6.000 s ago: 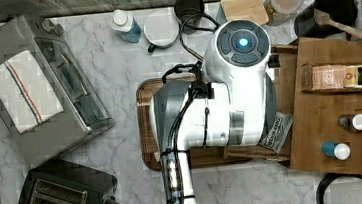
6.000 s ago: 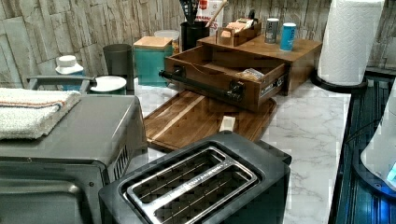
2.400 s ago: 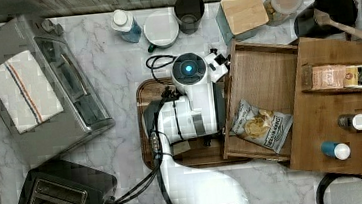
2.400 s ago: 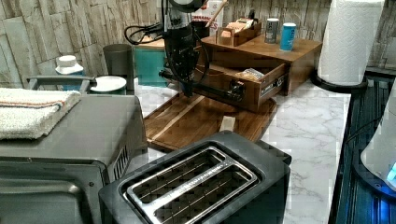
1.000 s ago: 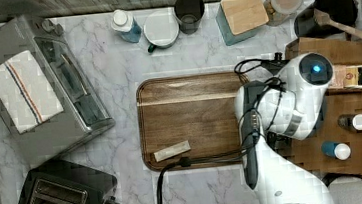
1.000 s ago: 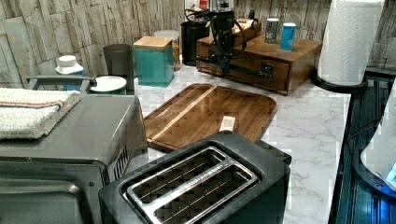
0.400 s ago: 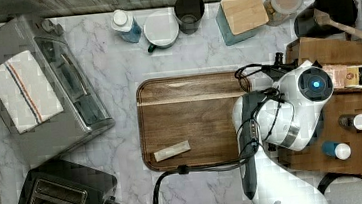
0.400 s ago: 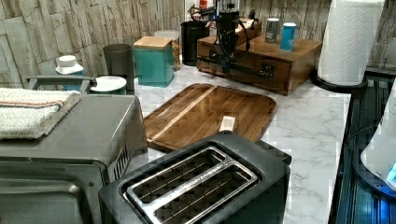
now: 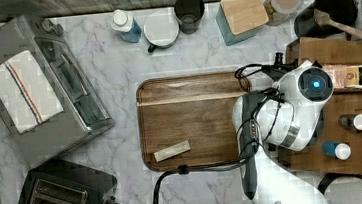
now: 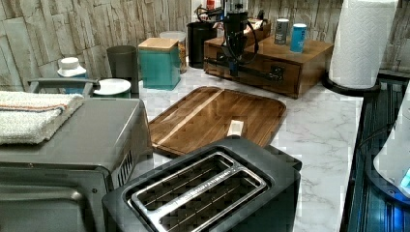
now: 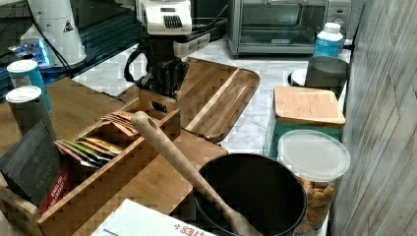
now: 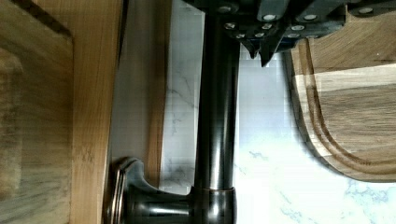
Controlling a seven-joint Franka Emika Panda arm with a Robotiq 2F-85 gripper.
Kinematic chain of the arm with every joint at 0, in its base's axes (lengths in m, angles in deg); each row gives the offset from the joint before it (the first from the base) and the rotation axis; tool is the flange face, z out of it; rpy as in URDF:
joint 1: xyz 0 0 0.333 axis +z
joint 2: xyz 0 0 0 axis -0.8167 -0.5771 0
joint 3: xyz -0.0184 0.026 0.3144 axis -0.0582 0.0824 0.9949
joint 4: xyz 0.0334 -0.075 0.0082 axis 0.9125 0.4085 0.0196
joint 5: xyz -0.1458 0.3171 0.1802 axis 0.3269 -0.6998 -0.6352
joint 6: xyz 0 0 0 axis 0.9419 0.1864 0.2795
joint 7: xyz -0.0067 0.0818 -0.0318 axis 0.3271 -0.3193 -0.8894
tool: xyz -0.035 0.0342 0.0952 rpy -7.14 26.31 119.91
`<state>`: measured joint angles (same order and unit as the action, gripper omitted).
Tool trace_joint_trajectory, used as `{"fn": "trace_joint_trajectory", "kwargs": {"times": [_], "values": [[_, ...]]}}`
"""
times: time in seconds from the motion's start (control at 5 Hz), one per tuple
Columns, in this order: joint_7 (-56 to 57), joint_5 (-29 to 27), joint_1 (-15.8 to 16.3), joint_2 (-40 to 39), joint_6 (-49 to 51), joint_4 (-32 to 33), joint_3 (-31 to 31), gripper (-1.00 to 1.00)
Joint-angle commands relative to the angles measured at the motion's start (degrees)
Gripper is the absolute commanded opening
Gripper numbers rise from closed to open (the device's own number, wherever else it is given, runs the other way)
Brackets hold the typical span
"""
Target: Close the drawer.
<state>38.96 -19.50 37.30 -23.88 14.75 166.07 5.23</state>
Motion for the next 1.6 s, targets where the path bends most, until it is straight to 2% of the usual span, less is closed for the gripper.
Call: {"fn": "trace_joint_trajectory", "kwargs": {"times": [0.2, 0.4, 0.6, 0.8, 1.0, 1.6], "values": [[4.4, 1.8, -7.6, 0.0, -5.0, -7.2, -7.1, -1.0], [4.5, 1.7, -7.3, 0.0, -5.0, -7.2, -7.5, -1.0], [5.6, 0.1, -4.4, -0.2, -5.1, -7.2, -10.4, -1.0], [4.2, 2.0, -8.0, 0.1, -5.0, -7.2, -6.7, -1.0], [4.8, 1.2, -6.4, -0.1, -5.1, -7.2, -8.4, -1.0], [4.8, 1.2, -6.4, -0.1, -5.1, -7.2, -8.4, -1.0]]}}
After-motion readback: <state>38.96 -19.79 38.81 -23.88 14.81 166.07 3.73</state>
